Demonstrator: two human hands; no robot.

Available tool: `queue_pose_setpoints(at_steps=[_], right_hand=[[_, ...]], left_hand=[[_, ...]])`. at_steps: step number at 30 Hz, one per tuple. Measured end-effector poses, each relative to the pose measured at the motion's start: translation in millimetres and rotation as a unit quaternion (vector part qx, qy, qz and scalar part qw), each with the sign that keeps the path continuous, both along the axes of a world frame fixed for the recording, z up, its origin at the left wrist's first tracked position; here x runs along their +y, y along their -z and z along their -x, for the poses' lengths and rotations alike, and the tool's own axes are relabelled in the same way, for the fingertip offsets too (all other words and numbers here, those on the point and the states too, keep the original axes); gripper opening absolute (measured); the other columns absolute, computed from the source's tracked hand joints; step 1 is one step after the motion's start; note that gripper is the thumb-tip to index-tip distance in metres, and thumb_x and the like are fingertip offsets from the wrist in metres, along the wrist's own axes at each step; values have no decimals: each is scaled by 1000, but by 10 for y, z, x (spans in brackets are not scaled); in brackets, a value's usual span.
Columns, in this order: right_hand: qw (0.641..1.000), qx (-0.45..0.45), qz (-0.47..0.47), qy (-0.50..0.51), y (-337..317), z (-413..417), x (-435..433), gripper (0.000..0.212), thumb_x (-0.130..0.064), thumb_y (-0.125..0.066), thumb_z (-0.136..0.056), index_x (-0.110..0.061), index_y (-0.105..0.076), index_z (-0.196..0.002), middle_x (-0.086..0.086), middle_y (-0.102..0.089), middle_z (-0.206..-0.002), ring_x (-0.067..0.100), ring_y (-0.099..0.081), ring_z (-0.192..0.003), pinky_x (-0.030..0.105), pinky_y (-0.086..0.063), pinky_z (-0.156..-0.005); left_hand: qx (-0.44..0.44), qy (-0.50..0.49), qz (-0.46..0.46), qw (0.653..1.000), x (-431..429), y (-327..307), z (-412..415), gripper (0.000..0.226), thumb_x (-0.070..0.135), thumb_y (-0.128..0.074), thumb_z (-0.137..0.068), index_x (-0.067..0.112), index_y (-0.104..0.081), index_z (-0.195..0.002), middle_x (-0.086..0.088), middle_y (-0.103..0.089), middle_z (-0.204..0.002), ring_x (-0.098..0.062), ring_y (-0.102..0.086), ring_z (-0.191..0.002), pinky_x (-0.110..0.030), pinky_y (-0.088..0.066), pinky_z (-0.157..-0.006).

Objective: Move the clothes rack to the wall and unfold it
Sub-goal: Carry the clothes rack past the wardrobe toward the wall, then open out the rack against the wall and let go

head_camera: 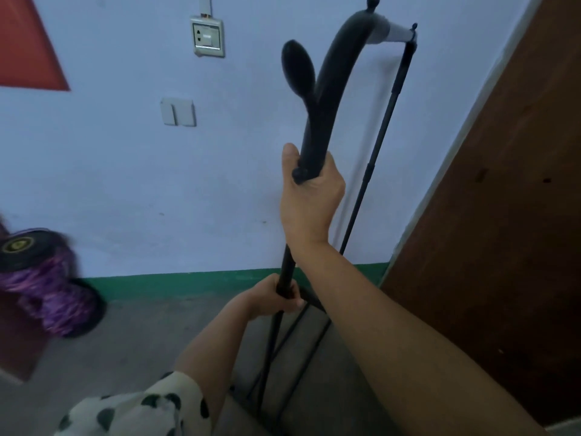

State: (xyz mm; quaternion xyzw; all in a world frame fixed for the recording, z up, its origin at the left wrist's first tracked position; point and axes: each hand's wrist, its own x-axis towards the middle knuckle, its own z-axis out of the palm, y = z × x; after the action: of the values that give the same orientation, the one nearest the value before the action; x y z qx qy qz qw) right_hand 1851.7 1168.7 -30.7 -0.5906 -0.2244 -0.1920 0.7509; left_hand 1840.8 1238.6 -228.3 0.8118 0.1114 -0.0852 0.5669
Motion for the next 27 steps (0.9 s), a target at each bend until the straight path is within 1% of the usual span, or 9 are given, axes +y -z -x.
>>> queue_pose_setpoints(at_steps=[2, 4, 6, 11, 14, 16, 19, 22, 27], right_hand=[[1000, 5, -3, -12, -13, -21, 82, 43, -11, -67, -88, -28, -40, -59, -10, -39, -54, 7, -38, -53, 29, -40, -55], [1000, 6, -6, -23, -14, -56, 164, 43, -10, -67, -87, -28, -40, -59, -11, -38, -54, 6, -37, -53, 27, -39, -55], [999, 5, -9, -31, -9, -93, 238, 42, -9, -67, -87, -24, -40, -60, -10, -37, -54, 6, -36, -53, 26, -37, -55], [999, 15, -13, -42, -54, -183, 474, 39, -8, -68, -86, -17, -40, -60, -7, -36, -55, 7, -34, -55, 26, -35, -56], [999, 16, -19, -46, -87, -232, 632, 36, -9, -69, -86, -12, -42, -62, -8, -34, -54, 8, -33, -55, 28, -35, -56], [998, 15, -23, -56, -93, -254, 753, 41, -9, -70, -86, -17, -39, -60, -10, -33, -54, 6, -32, -54, 25, -34, -55], [997, 12, -31, -73, -84, -267, 921, 45, -8, -70, -85, -24, -37, -59, -13, -34, -50, 4, -31, -52, 18, -33, -53], [994, 11, -42, -96, -64, -264, 1120, 47, -6, -70, -83, -28, -36, -59, -16, -41, -47, 2, -33, -50, 14, -33, -54], [992, 11, -39, -119, -24, -232, 1436, 45, -9, -72, -83, -30, -38, -62, -18, -44, -49, 2, -34, -50, 16, -35, -54]], left_hand=[[-1, -15, 1, 1000, 95, -3, -26, 20, 19, -72, -67, 12, -65, -85, 0, -65, -83, 7, -62, -62, -18, -51, -66], [-2, -26, 0, 1000, 187, -10, -49, 19, 17, -74, -67, 20, -64, -83, 6, -65, -81, 9, -62, -62, -17, -51, -65], [0, -30, -3, 1000, 254, -11, -67, 23, 19, -75, -66, 21, -65, -86, 8, -67, -83, 3, -64, -70, -20, -51, -68], [-13, -38, -16, 999, 478, -31, -135, 29, 23, -77, -65, 17, -67, -92, -7, -72, -101, -7, -67, -81, -25, -56, -77], [-12, -46, -24, 999, 627, -83, -152, 30, 26, -77, -62, 22, -67, -90, -8, -71, -104, -14, -68, -90, -27, -55, -79], [-11, -52, -27, 998, 738, -119, -154, 30, 29, -77, -59, 24, -67, -87, -8, -71, -102, -15, -68, -90, -28, -56, -79], [-7, -57, -23, 998, 881, -169, -128, 24, 29, -76, -58, 34, -67, -79, 0, -72, -94, -2, -67, -79, -23, -54, -73], [-4, -72, -17, 997, 1050, -224, -71, 24, 27, -75, -56, 42, -66, -71, 9, -69, -83, 3, -65, -70, -19, -51, -67], [-6, -98, -13, 995, 1332, -222, -9, 24, 24, -75, -56, 41, -65, -69, 8, -67, -80, -6, -65, -74, -22, -52, -68]])
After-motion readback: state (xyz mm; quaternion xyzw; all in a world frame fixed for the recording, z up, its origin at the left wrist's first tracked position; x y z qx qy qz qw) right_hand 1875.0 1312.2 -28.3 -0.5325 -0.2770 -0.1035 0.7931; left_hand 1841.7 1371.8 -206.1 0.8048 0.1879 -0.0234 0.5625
